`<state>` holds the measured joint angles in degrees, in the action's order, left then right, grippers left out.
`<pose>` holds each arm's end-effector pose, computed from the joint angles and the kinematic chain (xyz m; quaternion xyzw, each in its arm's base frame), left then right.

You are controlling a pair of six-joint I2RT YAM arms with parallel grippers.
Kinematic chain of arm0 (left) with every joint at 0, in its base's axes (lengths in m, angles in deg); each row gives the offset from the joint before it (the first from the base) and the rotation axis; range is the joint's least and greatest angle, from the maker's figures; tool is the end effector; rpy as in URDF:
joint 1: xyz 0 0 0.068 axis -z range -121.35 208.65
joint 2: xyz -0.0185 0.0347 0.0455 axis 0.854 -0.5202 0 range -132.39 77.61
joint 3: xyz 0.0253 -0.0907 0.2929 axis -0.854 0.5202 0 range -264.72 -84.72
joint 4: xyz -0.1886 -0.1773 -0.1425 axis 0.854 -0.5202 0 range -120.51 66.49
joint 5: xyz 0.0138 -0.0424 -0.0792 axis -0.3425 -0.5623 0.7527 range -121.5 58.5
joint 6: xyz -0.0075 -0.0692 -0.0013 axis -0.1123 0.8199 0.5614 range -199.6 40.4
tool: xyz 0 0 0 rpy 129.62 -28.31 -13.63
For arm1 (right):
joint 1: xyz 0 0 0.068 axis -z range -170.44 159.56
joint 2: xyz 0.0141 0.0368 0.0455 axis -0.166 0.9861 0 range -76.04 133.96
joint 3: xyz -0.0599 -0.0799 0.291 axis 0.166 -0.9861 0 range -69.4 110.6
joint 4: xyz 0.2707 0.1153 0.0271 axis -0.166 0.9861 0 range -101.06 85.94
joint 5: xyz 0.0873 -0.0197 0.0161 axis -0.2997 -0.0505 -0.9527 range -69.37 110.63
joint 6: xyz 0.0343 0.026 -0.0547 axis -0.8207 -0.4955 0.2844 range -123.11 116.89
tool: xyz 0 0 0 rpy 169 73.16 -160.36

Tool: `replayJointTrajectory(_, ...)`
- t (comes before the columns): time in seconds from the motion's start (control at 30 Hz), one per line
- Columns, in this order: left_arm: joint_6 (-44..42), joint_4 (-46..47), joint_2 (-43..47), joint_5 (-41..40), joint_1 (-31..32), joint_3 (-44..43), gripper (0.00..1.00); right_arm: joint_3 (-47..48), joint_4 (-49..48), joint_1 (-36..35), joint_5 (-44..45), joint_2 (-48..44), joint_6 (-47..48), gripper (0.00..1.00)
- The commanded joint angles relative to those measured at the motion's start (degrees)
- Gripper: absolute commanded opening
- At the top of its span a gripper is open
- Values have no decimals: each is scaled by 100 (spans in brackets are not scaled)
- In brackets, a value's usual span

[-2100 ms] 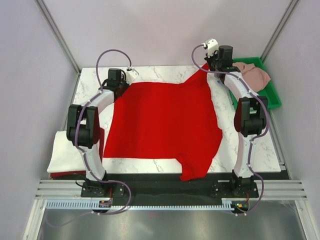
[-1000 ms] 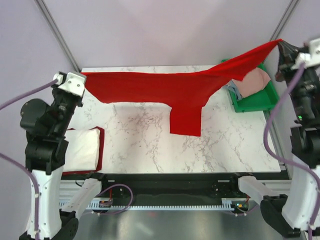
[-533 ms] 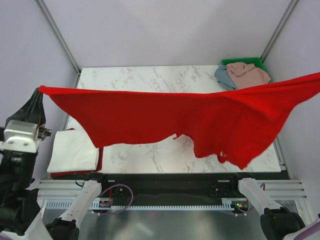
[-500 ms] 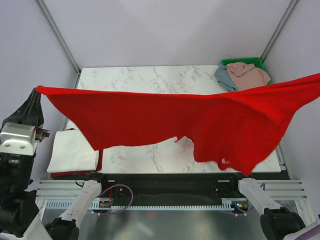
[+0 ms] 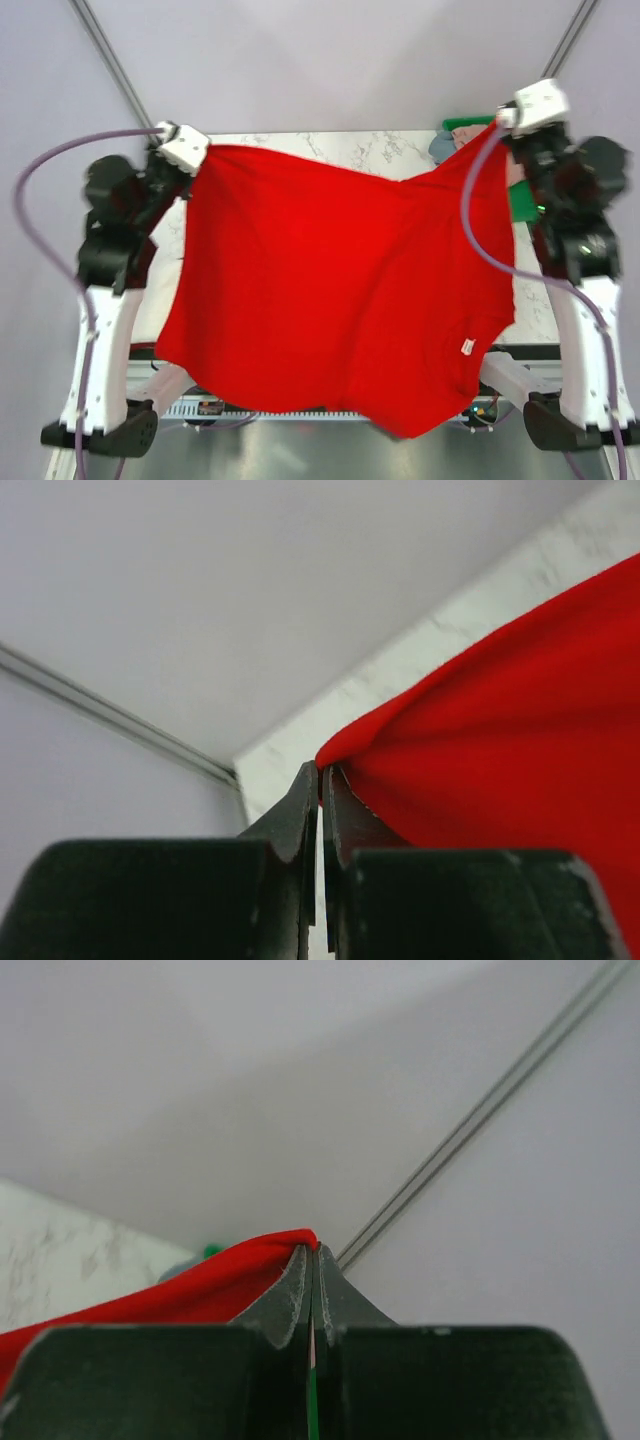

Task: Fold and stack the t-shirts
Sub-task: Fold the tshirt

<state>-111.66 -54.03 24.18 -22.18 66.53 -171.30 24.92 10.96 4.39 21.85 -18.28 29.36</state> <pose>0.1707 -0.0328 0.5642 0.2903 0.6270 0.0961 0.7165 0.1759 0.0146 0.6155 -0.1894 0.5818 -0.1930 0.7670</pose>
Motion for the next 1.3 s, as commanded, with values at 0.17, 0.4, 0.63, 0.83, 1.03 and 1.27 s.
replayJointTrajectory(0.17,-82,958,-1730,904,56,2303,2,-2889,-1242,-28,-859,973,-302,0)
replayJointTrajectory(0.4,225,1181,-4156,529,153,1849,2,-3351,-2306,-28,-825,2862,-162,0)
replayJointTrajectory(0.63,130,1523,-5343,-316,126,891,2,-1431,-2211,-37,-500,4778,-223,0)
replayJointTrajectory(0.83,226,1716,-6144,-835,-6,-94,2,259,-2000,-89,-333,5781,-513,0)
replayJointTrajectory(1.03,226,1796,-6399,-1090,-15,-473,2,762,-1851,-204,-244,6274,-461,0)
replayJointTrajectory(1.27,760,1612,-5094,-645,-15,-473,2,904,-1561,-212,-209,5722,-636,0)
